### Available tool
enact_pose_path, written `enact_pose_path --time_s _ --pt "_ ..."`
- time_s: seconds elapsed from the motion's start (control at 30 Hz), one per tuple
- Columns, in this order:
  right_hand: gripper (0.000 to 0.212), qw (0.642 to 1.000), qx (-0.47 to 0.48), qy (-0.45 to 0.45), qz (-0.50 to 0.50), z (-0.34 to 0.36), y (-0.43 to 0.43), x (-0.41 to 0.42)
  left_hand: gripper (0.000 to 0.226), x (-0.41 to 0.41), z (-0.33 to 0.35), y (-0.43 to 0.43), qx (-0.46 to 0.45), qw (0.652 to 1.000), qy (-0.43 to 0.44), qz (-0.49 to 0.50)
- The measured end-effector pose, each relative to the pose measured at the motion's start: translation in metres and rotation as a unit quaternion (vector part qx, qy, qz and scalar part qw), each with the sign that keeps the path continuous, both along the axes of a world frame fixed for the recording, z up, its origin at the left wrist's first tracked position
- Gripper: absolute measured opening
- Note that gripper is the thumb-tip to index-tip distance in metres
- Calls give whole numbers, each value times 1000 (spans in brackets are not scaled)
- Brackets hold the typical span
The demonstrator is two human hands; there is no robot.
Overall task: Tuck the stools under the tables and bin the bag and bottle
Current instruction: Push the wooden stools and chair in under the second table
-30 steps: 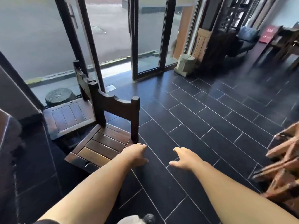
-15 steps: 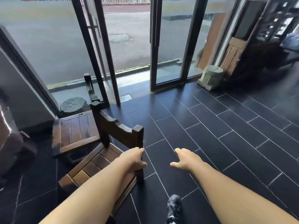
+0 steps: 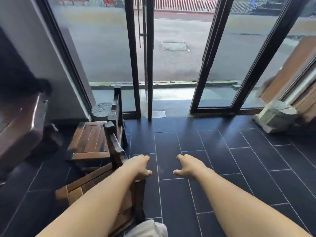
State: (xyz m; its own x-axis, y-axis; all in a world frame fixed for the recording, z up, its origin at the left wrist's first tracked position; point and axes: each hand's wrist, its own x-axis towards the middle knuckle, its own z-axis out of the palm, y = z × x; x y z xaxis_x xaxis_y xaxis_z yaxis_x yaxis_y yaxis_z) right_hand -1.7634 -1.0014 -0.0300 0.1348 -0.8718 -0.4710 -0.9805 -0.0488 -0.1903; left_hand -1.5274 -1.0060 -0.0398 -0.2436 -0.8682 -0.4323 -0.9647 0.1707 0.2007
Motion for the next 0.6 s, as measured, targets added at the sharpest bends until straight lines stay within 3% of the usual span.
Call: enact_pose_path --time_s 0.17,0.37,0.6 --pt "66 995 11 -4 96 -11 -90 28 50 23 -7 -52 -2 997 -2 76" --pt "60 973 16 21 230 -18 -203 91 63 82 -25 -122 24 972 18 235" --pt "62 905 0 33 424 -8 -285 199 58 138 -21 -136 31 917 38 396"
